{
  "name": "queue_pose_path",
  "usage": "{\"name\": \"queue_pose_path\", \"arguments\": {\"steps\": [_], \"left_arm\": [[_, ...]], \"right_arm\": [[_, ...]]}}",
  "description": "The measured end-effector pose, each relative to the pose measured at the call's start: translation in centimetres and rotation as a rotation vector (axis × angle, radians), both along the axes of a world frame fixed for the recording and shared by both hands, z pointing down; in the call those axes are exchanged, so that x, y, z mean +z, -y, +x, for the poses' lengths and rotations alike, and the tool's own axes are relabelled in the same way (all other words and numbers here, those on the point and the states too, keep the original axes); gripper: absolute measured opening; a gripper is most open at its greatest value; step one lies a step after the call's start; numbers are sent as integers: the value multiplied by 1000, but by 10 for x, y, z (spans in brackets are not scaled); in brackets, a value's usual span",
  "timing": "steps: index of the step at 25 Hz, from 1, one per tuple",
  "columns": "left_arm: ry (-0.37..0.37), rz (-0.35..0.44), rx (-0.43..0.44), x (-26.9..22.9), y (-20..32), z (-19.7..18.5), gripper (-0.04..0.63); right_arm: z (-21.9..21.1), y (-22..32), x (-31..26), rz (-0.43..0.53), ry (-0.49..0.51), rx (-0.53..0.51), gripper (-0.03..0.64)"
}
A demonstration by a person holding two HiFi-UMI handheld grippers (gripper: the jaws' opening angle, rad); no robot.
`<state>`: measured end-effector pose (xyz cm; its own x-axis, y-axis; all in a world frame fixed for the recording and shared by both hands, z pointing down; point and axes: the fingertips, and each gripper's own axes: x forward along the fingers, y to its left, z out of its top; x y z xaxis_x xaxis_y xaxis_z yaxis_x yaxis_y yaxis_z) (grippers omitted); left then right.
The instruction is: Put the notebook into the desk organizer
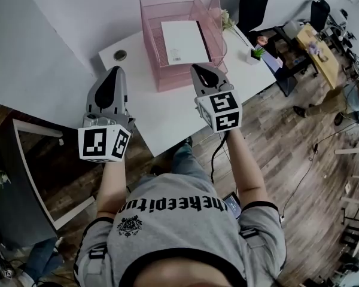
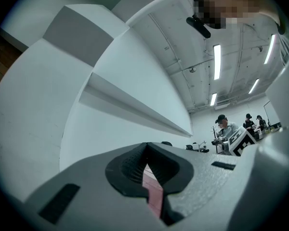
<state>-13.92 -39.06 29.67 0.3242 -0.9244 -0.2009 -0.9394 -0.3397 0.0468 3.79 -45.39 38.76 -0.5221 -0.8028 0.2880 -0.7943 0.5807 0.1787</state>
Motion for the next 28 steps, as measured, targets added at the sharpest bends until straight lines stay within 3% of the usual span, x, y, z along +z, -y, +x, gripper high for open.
{"name": "queue_pose_path", "arguments": {"steps": [7, 28], "left_arm": [[-4, 16, 15, -6, -7, -1, 3], [18, 44, 68, -18, -24, 17, 3]], "right_arm": [[14, -14, -23, 62, 81, 94, 2], [25, -65, -84, 219, 231, 150, 2]]}}
